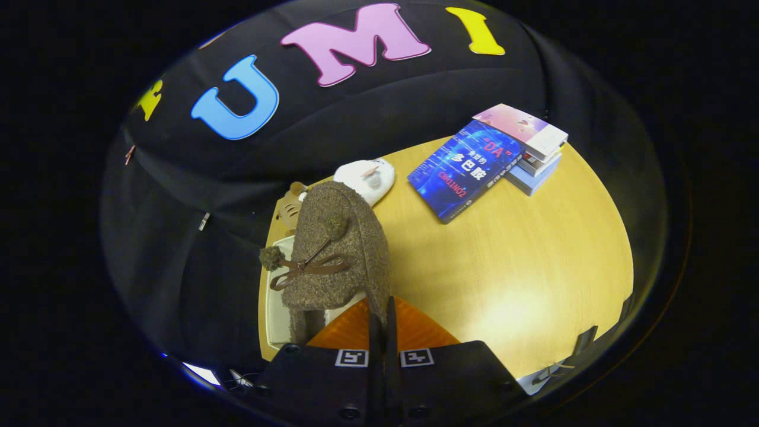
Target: Open the storage box then place both shoes into the box .Put the left shoe in first, then the right shoe, with the right side of both shoes facing outward in a uniform manner.
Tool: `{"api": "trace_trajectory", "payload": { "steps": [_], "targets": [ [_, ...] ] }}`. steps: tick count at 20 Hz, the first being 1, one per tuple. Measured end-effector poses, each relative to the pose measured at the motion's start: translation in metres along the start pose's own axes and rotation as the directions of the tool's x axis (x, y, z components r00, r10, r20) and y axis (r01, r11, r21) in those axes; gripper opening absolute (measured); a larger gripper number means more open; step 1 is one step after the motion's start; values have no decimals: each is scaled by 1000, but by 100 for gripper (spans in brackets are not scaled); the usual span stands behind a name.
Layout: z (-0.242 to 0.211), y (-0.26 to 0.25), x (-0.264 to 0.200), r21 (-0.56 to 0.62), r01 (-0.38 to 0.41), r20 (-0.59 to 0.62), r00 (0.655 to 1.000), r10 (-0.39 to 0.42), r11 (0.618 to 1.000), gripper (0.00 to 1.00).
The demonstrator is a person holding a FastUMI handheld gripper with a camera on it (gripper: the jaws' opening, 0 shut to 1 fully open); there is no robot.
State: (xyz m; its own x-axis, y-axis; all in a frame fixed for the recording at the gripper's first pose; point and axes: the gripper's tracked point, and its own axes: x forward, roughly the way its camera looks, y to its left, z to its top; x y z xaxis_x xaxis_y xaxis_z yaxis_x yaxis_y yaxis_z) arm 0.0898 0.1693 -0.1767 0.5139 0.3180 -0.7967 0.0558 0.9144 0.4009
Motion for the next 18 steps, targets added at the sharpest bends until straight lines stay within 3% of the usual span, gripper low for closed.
{"api": "trace_trajectory", "payload": {
  "steps": [4,8,18],
  "targets": [
    [-13,51,23,-9,-37,-21,999,37,999,5],
    [-27,73,52,-16,-18,-44,999,17,1000,5],
    [-63,64,107,-46,134,-87,987,-137,990,5]
  ]
}}
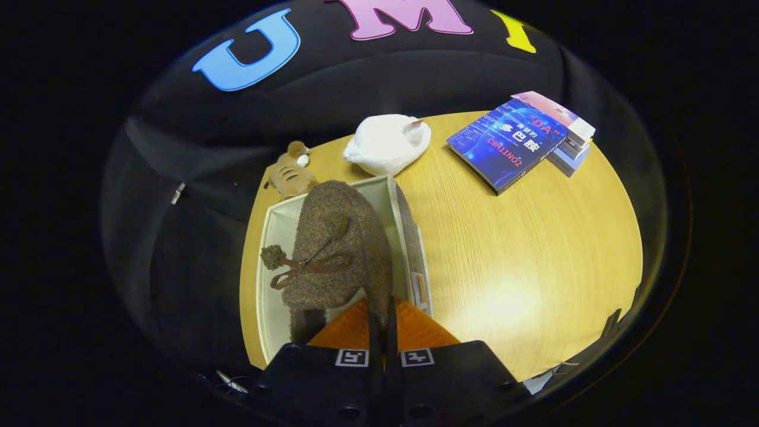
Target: Open the storage box then place both shoes into the box .Put the left shoe in first, then the right shoe, with the right side of both shoes facing outward in a uniform manner.
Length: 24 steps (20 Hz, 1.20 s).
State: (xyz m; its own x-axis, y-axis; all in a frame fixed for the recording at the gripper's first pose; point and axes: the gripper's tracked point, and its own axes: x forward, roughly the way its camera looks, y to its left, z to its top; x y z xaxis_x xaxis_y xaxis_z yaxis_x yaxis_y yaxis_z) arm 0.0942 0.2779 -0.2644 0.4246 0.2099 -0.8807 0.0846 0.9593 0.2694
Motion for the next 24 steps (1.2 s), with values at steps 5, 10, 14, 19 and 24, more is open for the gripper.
{"api": "trace_trajectory", "payload": {
  "steps": [5,10,14,19,24],
  "targets": [
    [-3,13,8,-12,2,-8,1000,-2,1000,8],
    [22,23,-20,-55,-31,76,996,35,998,63],
    [46,13,-50,-128,-10,163,986,31,992,98],
    [73,-11,-89,-171,17,266,964,30,985,99],
    [114,-40,-154,-201,37,421,906,53,979,99]
  ]
}}
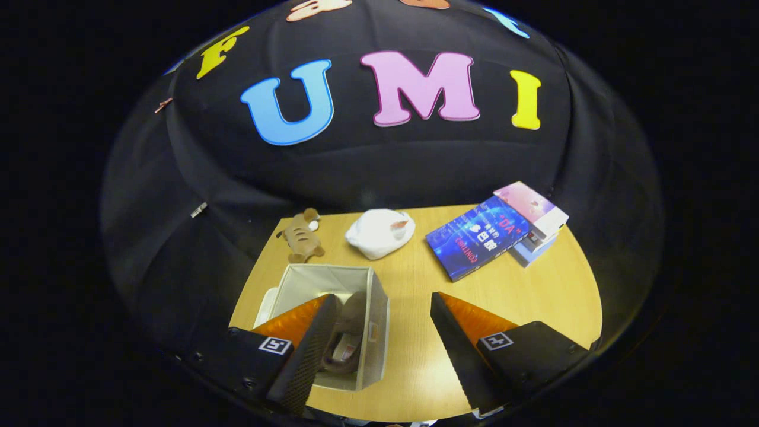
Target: Open the storage box then place both shoes into the box .Put the left shoe in first, then the right shoe, with the right side of both shoes facing outward in a uniform manner.
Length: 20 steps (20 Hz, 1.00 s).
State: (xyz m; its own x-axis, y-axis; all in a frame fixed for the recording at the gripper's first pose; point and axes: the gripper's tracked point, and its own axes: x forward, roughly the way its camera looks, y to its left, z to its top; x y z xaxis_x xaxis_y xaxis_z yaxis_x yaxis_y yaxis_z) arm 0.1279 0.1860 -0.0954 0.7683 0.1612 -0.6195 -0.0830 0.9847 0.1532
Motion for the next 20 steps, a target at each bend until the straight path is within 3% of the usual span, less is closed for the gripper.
{"api": "trace_trajectory", "payload": {
  "steps": [5,9,12,17,20],
  "targets": [
    [49,-46,-53,-41,-12,184,983,19,999,99],
    [74,-88,-97,-114,7,335,942,31,993,99],
    [70,-107,-126,-166,-4,401,913,71,986,98],
    [54,-142,-162,-149,-50,486,866,117,988,98],
    [39,-156,-170,-146,-63,498,857,129,987,98]
  ]
}}
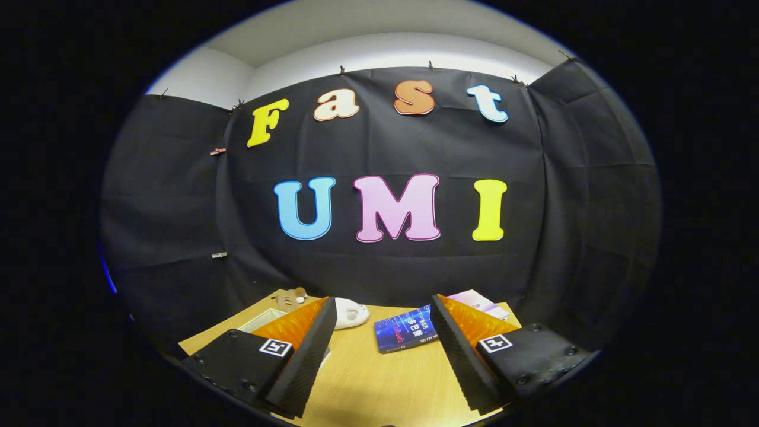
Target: Open the storage box then place both shoes into the box .Put the left shoe in first, then the right shoe, with the right side of both shoes facing outward in a uniform manner.
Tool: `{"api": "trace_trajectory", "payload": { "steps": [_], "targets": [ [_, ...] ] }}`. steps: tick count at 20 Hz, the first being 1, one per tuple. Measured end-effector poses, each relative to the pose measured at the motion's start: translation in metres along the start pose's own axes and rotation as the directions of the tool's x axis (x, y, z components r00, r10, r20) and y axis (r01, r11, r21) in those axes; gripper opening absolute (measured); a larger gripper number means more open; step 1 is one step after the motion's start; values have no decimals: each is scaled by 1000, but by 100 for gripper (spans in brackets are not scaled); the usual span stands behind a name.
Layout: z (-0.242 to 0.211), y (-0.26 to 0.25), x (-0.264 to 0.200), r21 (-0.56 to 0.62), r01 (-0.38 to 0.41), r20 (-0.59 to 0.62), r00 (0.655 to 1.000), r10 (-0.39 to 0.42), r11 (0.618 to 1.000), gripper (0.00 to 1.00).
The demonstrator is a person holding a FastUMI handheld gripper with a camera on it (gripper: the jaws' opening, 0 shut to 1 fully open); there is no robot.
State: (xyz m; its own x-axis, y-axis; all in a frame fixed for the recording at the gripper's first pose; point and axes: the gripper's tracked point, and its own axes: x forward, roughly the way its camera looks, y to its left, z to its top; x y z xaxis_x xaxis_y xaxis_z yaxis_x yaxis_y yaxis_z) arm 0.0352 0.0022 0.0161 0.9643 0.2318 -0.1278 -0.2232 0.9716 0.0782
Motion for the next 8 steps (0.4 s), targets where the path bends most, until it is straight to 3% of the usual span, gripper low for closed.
{"api": "trace_trajectory", "payload": {
  "steps": [8],
  "targets": [
    [-28,-25,8,32,95,-45,995,-94,995,98]
  ]
}}
